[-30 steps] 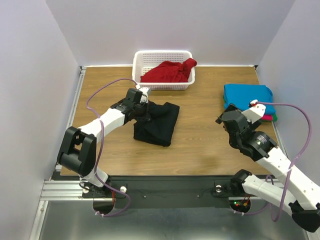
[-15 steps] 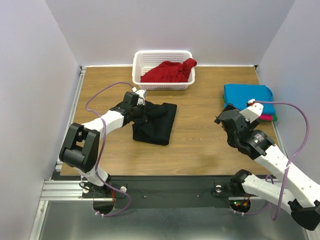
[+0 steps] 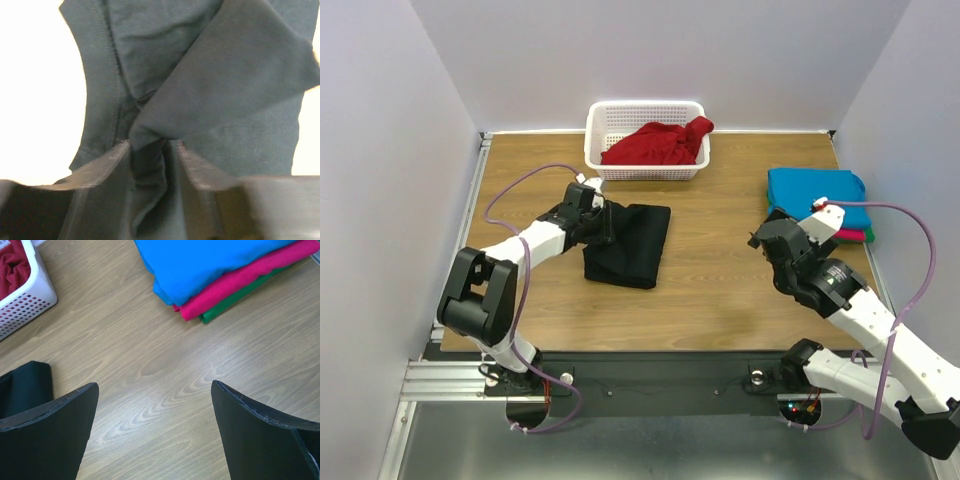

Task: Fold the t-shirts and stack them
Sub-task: Fold the tshirt

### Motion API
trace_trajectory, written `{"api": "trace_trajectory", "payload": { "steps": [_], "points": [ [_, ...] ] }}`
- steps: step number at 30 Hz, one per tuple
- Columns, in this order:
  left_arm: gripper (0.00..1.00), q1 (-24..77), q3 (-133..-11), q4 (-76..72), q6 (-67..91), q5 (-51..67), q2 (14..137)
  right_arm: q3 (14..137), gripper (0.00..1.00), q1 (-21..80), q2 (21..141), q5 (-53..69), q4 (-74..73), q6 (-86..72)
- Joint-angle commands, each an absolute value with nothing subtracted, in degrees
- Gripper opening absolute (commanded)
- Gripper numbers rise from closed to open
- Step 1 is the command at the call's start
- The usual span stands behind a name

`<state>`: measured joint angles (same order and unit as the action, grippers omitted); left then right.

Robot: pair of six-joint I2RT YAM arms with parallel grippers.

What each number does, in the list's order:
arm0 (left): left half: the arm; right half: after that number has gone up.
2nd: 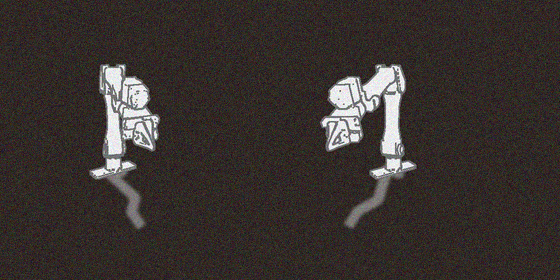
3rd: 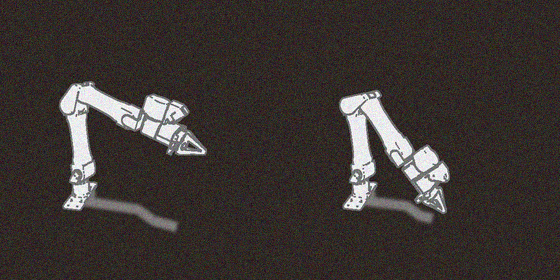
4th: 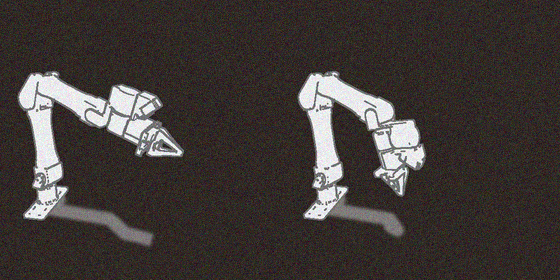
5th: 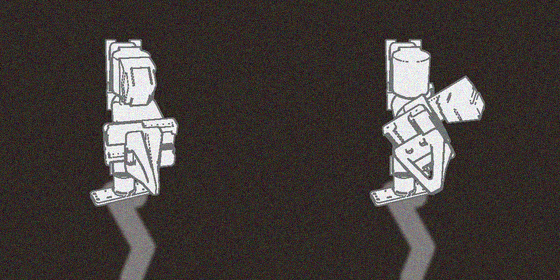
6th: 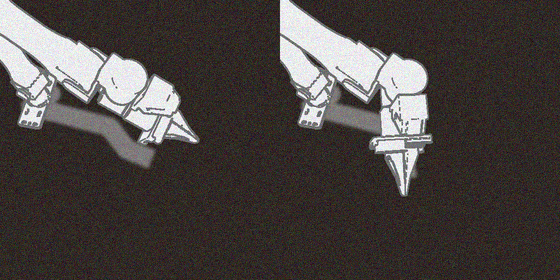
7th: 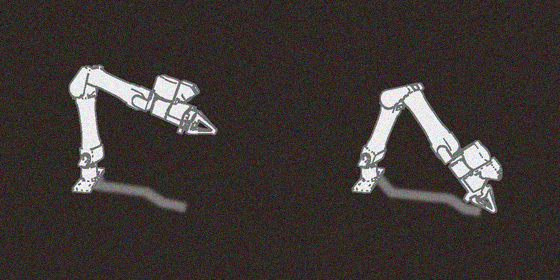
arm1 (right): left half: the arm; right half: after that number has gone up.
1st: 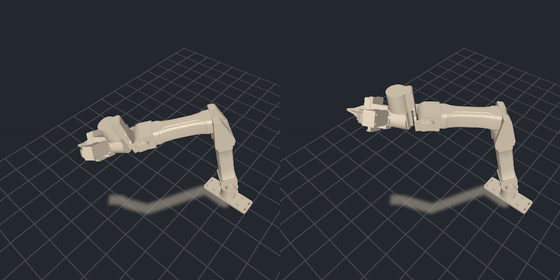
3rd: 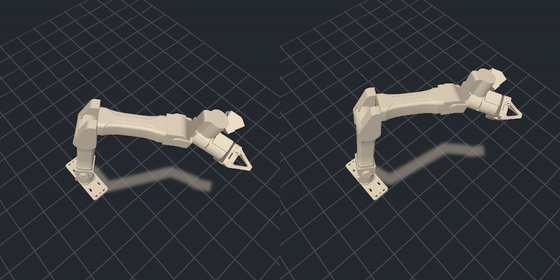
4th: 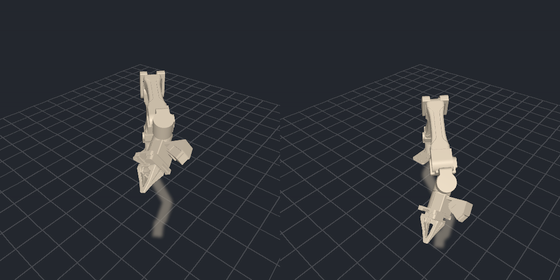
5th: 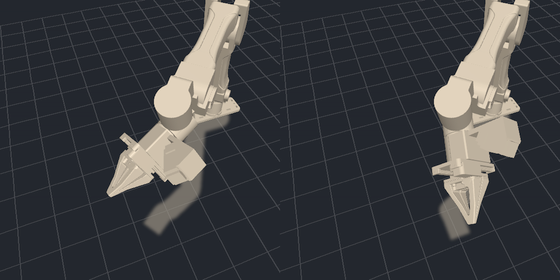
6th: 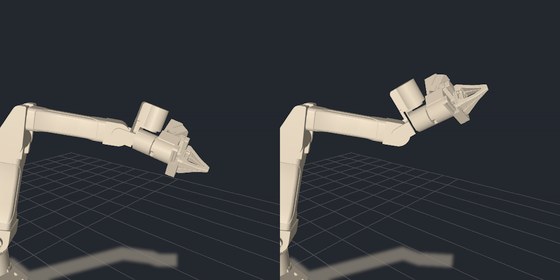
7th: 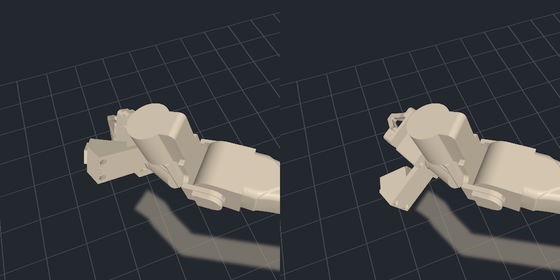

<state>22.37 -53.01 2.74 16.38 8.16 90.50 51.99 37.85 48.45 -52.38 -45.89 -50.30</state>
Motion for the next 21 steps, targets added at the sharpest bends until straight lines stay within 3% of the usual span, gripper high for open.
{"api": "trace_trajectory", "payload": {
  "steps": [1, 5, 8, 16, 18, 21],
  "points": [
    [0.61, 21.88, -53.79, 4.38, 19.59, 3.27, 86.05, 53.35, 1.0, 37.53, 47.9, -53.35, -45.26, -49.92],
    [0.74, 21.88, -55.63, 9.48, 23.01, -3.74, 83.94, 53.35, 1.0, 37.53, 47.2, -53.09, -45.18, -49.75],
    [0.97, 21.88, -58.17, 13.35, 25.65, -8.06, 81.92, 53.35, 1.0, 37.53, 47.2, -52.74, -45.17, -49.66],
    [0.99, 25.48, -58.8, 9.77, 29.61, -1.69, 72.87, 54.05, 1.0, 37.62, 48.87, -47.13, -43.6, -47.64],
    [0.99, 28.9, -58.1, 6.09, 31.46, -0.27, 72.42, 54.05, 0.94, 37.62, 49.39, -44.92, -42.02, -46.94],
    [0.99, 34.71, -57.31, 1.86, 32.52, 2.02, 73.38, 53.88, 0.73, 37.53, 50.36, -40.18, -39.12, -46.67]
  ]
}}
